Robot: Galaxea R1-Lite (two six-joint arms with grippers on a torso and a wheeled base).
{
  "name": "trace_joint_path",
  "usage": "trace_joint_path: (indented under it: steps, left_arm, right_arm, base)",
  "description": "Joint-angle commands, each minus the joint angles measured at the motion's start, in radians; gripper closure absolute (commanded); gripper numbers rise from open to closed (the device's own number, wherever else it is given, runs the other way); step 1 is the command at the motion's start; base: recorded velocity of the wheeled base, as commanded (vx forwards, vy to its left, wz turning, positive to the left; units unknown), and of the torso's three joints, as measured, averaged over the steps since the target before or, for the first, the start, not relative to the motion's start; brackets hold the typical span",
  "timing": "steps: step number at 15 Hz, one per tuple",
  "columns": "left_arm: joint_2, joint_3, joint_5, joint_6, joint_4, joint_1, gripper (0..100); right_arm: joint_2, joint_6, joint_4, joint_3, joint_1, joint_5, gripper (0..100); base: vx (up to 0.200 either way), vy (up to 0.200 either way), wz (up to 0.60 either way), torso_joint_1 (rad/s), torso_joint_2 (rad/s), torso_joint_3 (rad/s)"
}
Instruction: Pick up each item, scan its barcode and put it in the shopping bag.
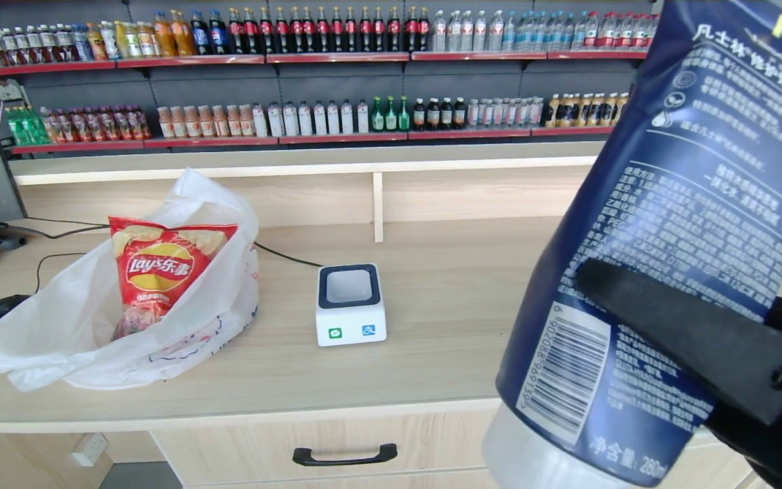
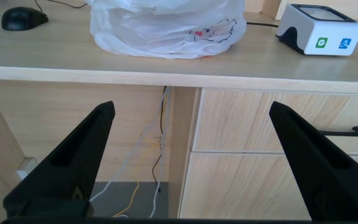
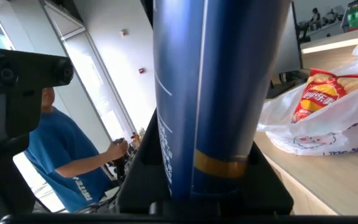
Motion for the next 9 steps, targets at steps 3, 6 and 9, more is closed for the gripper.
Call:
trace_joint_path:
  steps: [3, 6, 9]
  left_arm:
    - [0.000, 0.000, 0.000, 0.000, 0.000, 0.000, 0]
    - [0.000, 0.000, 0.000, 0.000, 0.000, 0.000, 0]
    - [0.000, 0.000, 0.000, 0.000, 0.000, 0.000, 0]
  right_arm:
    - [0.001, -0.126, 0.080, 0.012, -0.016, -0.015, 100]
    - [0.024, -0.258, 0.136, -0.002, -0.074, -0.066, 100]
    - [0.032, -0.392, 0.156, 0.052, -0.111, -0.135, 100]
  base:
    - [0.000, 0.000, 0.00, 0.000, 0.00, 0.000]
    - [0.000, 0.000, 0.00, 0.000, 0.00, 0.000]
    - [0.000, 0.000, 0.00, 0.000, 0.00, 0.000]
